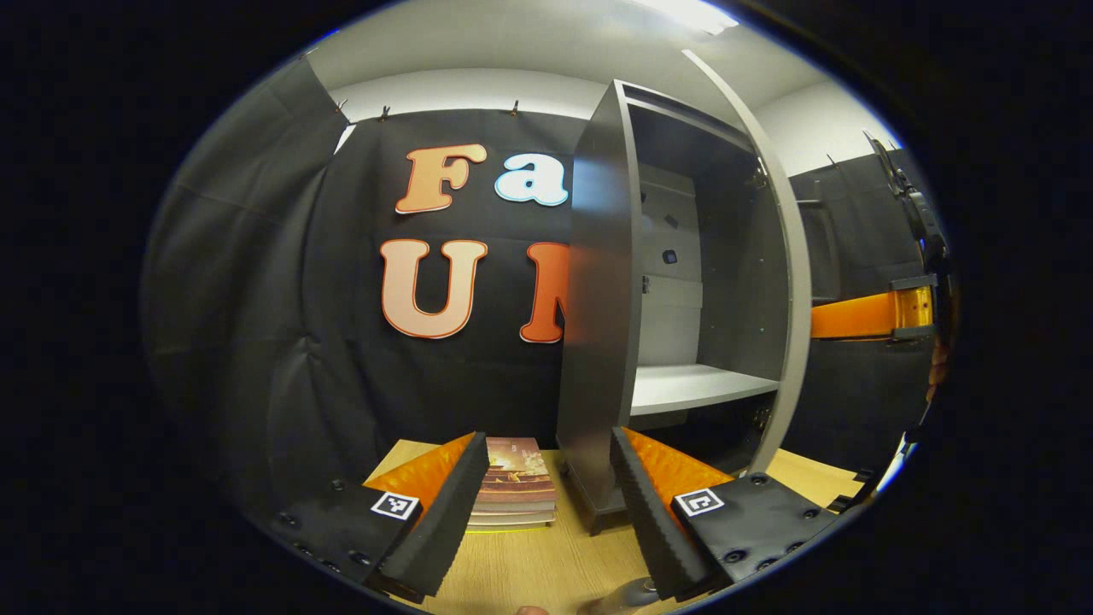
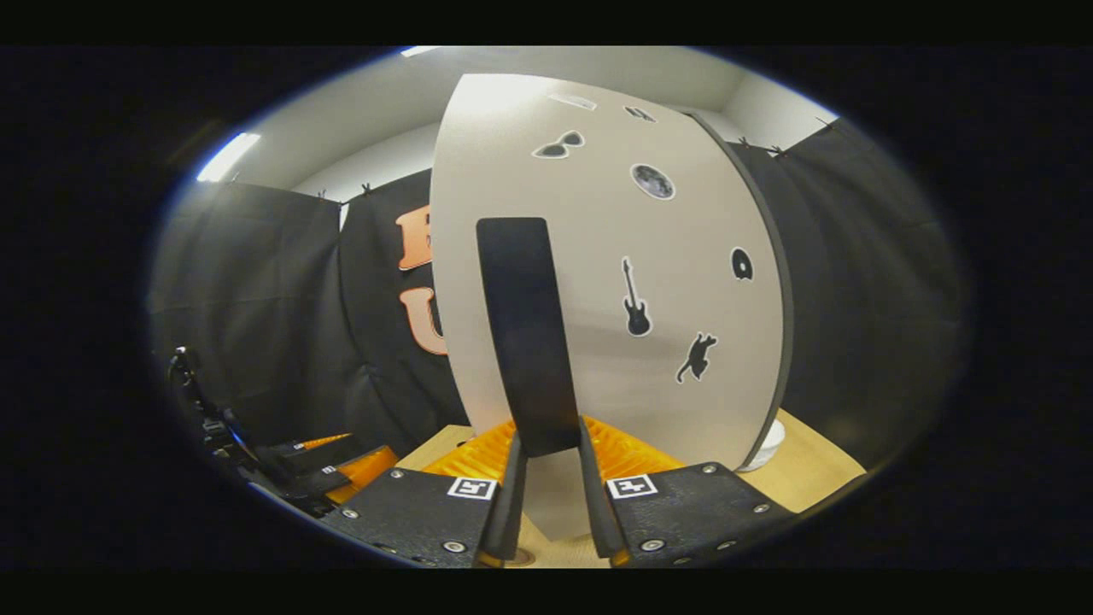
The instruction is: Open the cabinet door with the right hand, grasp the bottle in the cabinet with the left hand and place it on the coaster, then close the cabinet door with the right hand.
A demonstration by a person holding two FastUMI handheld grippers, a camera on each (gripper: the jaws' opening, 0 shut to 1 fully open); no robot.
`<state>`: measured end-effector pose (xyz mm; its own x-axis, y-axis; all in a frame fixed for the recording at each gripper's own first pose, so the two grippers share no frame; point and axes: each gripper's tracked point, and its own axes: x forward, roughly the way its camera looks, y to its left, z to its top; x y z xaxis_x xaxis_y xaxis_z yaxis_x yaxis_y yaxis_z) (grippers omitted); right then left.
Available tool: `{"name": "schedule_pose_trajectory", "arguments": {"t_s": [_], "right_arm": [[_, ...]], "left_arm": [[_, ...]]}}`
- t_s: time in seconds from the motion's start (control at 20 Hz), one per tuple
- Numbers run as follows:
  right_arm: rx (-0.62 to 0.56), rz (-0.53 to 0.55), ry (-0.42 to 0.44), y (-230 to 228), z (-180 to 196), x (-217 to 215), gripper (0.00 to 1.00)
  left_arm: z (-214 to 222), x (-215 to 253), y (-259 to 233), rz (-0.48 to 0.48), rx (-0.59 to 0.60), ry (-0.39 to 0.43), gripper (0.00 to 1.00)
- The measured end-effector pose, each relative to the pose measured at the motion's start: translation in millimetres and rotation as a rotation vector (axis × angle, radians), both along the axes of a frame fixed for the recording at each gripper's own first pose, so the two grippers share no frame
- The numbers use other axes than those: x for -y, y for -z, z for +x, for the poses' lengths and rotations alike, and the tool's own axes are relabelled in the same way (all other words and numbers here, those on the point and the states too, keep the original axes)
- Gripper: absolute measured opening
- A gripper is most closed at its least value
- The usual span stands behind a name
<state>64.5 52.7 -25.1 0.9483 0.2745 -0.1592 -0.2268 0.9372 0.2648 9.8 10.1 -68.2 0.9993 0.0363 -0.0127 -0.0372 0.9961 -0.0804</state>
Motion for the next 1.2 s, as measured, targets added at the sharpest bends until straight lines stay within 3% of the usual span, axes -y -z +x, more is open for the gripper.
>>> {"name": "schedule_pose_trajectory", "arguments": {"t_s": [0.15, 0.2, 0.25, 0.35, 0.45, 0.5, 0.7, 0.75, 1.2], "right_arm": [[-0.002, -0.024, -0.001, -1, 9, -9, 0.33], [-0.005, -0.026, -0.008, -1, 12, -13, 0.29], [-0.009, -0.022, -0.017, -1, 15, -16, 0.33], [-0.014, -0.011, -0.041, -1, 23, -21, 0.29], [-0.012, -0.004, -0.062, 0, 28, -25, 0.33], [-0.008, -0.005, -0.072, 0, 31, -26, 0.29], [0.011, -0.011, -0.123, 1, 38, -32, 0.37], [0.014, -0.012, -0.128, 1, 40, -33, 0.33], [0.032, 0.014, -0.126, 1, 48, -38, 0.35]], "left_arm": [[7, -7, -5, -0.025, 0.001, -0.002, 0.93], [8, -9, -9, -0.029, 0.005, -0.009, 0.93], [11, -11, -12, -0.030, 0.012, -0.019, 0.93], [13, -13, -14, -0.025, 0.015, -0.038, 0.93], [15, -16, -13, -0.021, 0.012, -0.055, 0.94], [15, -18, -12, -0.022, 0.009, -0.068, 0.93], [13, -24, -11, -0.017, -0.002, -0.116, 0.93], [12, -25, -11, -0.012, -0.005, -0.125, 0.93], [17, -17, -12, 0.014, -0.012, -0.132, 0.94]]}}
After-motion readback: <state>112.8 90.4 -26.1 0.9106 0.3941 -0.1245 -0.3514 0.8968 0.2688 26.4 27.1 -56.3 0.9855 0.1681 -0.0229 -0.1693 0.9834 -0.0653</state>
